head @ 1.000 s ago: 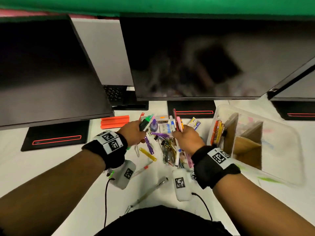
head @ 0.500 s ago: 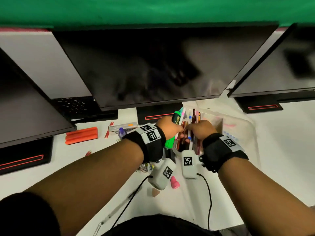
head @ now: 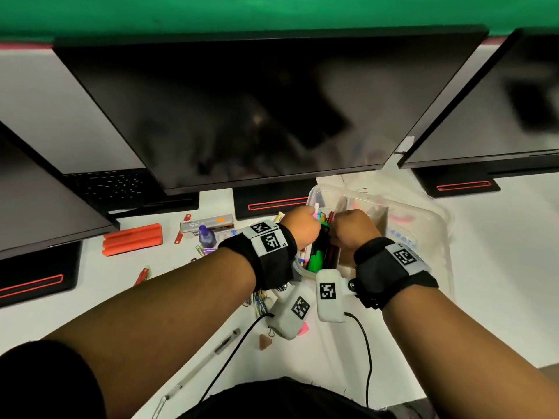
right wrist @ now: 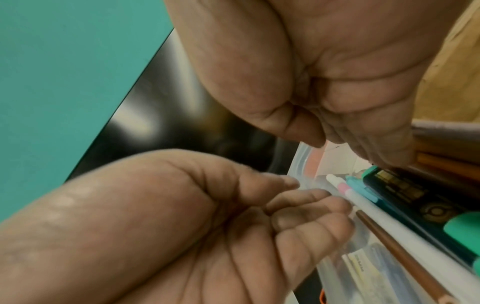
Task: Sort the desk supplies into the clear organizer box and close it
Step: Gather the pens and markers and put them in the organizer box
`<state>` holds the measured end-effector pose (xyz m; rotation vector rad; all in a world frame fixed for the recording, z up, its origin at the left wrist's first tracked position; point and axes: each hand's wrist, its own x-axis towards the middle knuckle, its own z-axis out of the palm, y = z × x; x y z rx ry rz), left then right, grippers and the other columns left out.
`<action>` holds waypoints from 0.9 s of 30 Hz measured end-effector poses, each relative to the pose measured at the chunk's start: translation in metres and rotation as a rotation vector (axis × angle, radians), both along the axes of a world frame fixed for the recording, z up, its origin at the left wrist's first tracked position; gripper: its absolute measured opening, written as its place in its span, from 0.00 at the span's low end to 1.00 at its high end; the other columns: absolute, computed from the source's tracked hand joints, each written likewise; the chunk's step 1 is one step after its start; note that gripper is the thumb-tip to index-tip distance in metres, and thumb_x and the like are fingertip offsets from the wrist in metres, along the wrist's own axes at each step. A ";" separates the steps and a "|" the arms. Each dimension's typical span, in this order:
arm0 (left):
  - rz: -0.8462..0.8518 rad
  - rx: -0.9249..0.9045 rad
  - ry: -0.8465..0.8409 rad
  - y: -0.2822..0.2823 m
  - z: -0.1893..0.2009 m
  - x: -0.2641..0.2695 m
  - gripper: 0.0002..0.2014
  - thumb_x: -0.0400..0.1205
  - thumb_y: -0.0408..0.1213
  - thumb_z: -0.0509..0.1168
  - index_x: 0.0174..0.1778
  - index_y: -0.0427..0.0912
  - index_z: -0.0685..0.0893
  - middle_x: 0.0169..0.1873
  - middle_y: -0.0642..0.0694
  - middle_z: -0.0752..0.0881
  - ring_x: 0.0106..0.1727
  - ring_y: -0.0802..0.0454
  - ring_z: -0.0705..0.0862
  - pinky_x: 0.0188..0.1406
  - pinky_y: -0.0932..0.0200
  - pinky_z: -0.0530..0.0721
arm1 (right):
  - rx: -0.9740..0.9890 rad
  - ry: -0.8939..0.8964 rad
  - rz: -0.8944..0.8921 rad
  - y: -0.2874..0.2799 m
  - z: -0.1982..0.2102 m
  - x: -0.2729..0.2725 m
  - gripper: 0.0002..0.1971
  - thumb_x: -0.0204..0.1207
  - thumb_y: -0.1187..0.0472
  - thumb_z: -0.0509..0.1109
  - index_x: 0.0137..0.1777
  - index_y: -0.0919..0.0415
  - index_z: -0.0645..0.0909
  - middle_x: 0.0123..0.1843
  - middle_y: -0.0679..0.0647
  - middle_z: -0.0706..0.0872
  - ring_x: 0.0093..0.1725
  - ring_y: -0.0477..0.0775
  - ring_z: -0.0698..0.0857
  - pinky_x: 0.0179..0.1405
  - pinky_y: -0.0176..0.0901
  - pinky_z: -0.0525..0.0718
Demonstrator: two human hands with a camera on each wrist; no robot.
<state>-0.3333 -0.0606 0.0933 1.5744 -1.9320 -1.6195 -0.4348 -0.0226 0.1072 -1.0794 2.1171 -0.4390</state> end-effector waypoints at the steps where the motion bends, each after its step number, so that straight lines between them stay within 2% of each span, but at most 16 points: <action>1: 0.004 0.039 0.043 0.000 0.001 0.002 0.18 0.82 0.23 0.53 0.68 0.26 0.74 0.47 0.36 0.77 0.46 0.47 0.75 0.52 0.51 0.79 | 0.003 0.009 0.052 0.001 -0.005 -0.002 0.16 0.85 0.62 0.55 0.64 0.67 0.80 0.64 0.62 0.83 0.65 0.62 0.81 0.64 0.48 0.76; 3: 0.041 0.120 0.153 -0.002 0.004 0.014 0.20 0.82 0.19 0.53 0.70 0.29 0.74 0.46 0.36 0.81 0.42 0.49 0.78 0.45 0.58 0.83 | -0.041 -0.241 -0.092 -0.002 -0.006 0.001 0.14 0.82 0.66 0.58 0.61 0.67 0.81 0.58 0.62 0.85 0.62 0.65 0.83 0.60 0.52 0.80; 4: 0.070 0.141 0.185 -0.004 0.006 0.021 0.19 0.82 0.20 0.53 0.69 0.31 0.75 0.44 0.39 0.82 0.39 0.52 0.79 0.39 0.64 0.82 | -0.109 -0.358 -0.188 -0.002 -0.006 0.004 0.11 0.80 0.68 0.60 0.57 0.66 0.82 0.53 0.62 0.85 0.56 0.66 0.85 0.53 0.54 0.84; 5: 0.100 0.146 0.194 -0.007 0.008 0.031 0.18 0.82 0.21 0.55 0.66 0.34 0.78 0.41 0.42 0.82 0.37 0.55 0.79 0.35 0.67 0.81 | -0.123 -0.397 -0.224 -0.003 -0.006 0.007 0.08 0.78 0.71 0.61 0.50 0.64 0.82 0.47 0.62 0.84 0.47 0.64 0.86 0.42 0.52 0.87; 6: 0.123 0.132 0.191 -0.010 0.008 0.040 0.15 0.82 0.22 0.57 0.63 0.36 0.80 0.39 0.45 0.82 0.36 0.57 0.79 0.32 0.69 0.80 | -0.138 -0.441 -0.275 -0.004 -0.002 0.012 0.08 0.77 0.72 0.62 0.44 0.61 0.80 0.41 0.60 0.83 0.38 0.59 0.85 0.32 0.46 0.84; 8: 0.186 0.093 0.165 -0.017 0.006 0.065 0.11 0.81 0.24 0.60 0.55 0.39 0.82 0.36 0.48 0.82 0.33 0.58 0.79 0.29 0.70 0.78 | -0.146 -0.438 -0.203 -0.005 0.001 0.028 0.10 0.77 0.72 0.63 0.37 0.58 0.78 0.33 0.57 0.81 0.28 0.53 0.80 0.23 0.37 0.77; 10: 0.239 0.086 0.124 -0.023 0.001 0.091 0.08 0.81 0.26 0.62 0.51 0.42 0.81 0.35 0.49 0.82 0.33 0.58 0.79 0.31 0.67 0.78 | -0.185 -0.407 -0.098 -0.008 0.003 0.051 0.11 0.77 0.70 0.63 0.34 0.58 0.77 0.30 0.56 0.81 0.24 0.51 0.78 0.19 0.33 0.73; 12: 0.269 0.107 0.063 -0.026 -0.007 0.119 0.07 0.81 0.27 0.63 0.50 0.43 0.81 0.37 0.46 0.83 0.34 0.58 0.81 0.31 0.66 0.78 | -0.178 -0.380 0.006 -0.013 -0.001 0.075 0.11 0.77 0.69 0.63 0.33 0.58 0.78 0.27 0.56 0.80 0.24 0.52 0.77 0.17 0.32 0.72; 15: 0.310 0.115 -0.025 -0.028 -0.021 0.161 0.06 0.80 0.28 0.64 0.44 0.44 0.82 0.40 0.44 0.84 0.34 0.57 0.81 0.30 0.65 0.77 | -0.130 -0.274 0.181 -0.019 -0.019 0.110 0.10 0.76 0.68 0.64 0.34 0.60 0.80 0.31 0.58 0.85 0.27 0.54 0.82 0.21 0.34 0.78; 17: 0.344 0.110 -0.104 -0.027 -0.031 0.190 0.05 0.80 0.29 0.64 0.44 0.44 0.82 0.35 0.46 0.83 0.33 0.56 0.80 0.29 0.65 0.78 | -0.070 -0.116 0.320 -0.021 -0.038 0.131 0.09 0.76 0.66 0.63 0.40 0.63 0.84 0.45 0.63 0.89 0.42 0.60 0.88 0.39 0.41 0.84; 19: 0.381 0.123 -0.144 -0.025 -0.041 0.218 0.06 0.81 0.27 0.62 0.47 0.42 0.81 0.31 0.47 0.80 0.31 0.56 0.78 0.20 0.71 0.77 | 0.022 0.111 0.446 -0.021 -0.060 0.141 0.12 0.77 0.65 0.61 0.54 0.64 0.85 0.57 0.62 0.87 0.58 0.62 0.86 0.56 0.46 0.84; 20: 0.396 0.114 -0.183 -0.023 -0.047 0.235 0.07 0.81 0.25 0.61 0.46 0.41 0.82 0.31 0.47 0.80 0.30 0.54 0.77 0.16 0.72 0.75 | 0.062 0.203 0.496 -0.019 -0.068 0.147 0.15 0.77 0.65 0.61 0.60 0.63 0.83 0.62 0.62 0.86 0.62 0.61 0.84 0.61 0.48 0.83; 21: 0.390 0.088 -0.254 -0.021 -0.053 0.247 0.07 0.80 0.25 0.61 0.46 0.40 0.84 0.32 0.45 0.80 0.31 0.51 0.77 0.17 0.70 0.76 | 0.097 0.261 0.530 -0.018 -0.073 0.148 0.17 0.78 0.65 0.60 0.65 0.61 0.81 0.65 0.61 0.84 0.64 0.61 0.83 0.63 0.49 0.82; 23: 0.340 0.023 -0.436 -0.016 -0.067 0.273 0.09 0.79 0.28 0.62 0.51 0.38 0.85 0.41 0.41 0.84 0.39 0.46 0.80 0.29 0.64 0.78 | 0.130 0.316 0.576 -0.019 -0.080 0.152 0.19 0.80 0.68 0.57 0.70 0.61 0.76 0.67 0.62 0.82 0.66 0.61 0.82 0.64 0.49 0.80; 25: 0.255 -0.016 -0.594 -0.011 -0.078 0.291 0.10 0.80 0.35 0.61 0.53 0.40 0.85 0.54 0.42 0.86 0.52 0.43 0.83 0.47 0.59 0.80 | 0.154 0.341 0.602 -0.022 -0.084 0.155 0.19 0.81 0.70 0.54 0.70 0.66 0.73 0.67 0.63 0.82 0.66 0.61 0.82 0.65 0.49 0.79; 27: 0.193 -0.048 -0.672 -0.006 -0.087 0.303 0.11 0.82 0.43 0.61 0.53 0.43 0.85 0.58 0.43 0.86 0.60 0.42 0.83 0.58 0.56 0.80 | 0.183 0.364 0.619 -0.026 -0.086 0.158 0.17 0.82 0.71 0.53 0.69 0.70 0.72 0.67 0.65 0.81 0.67 0.62 0.81 0.67 0.49 0.77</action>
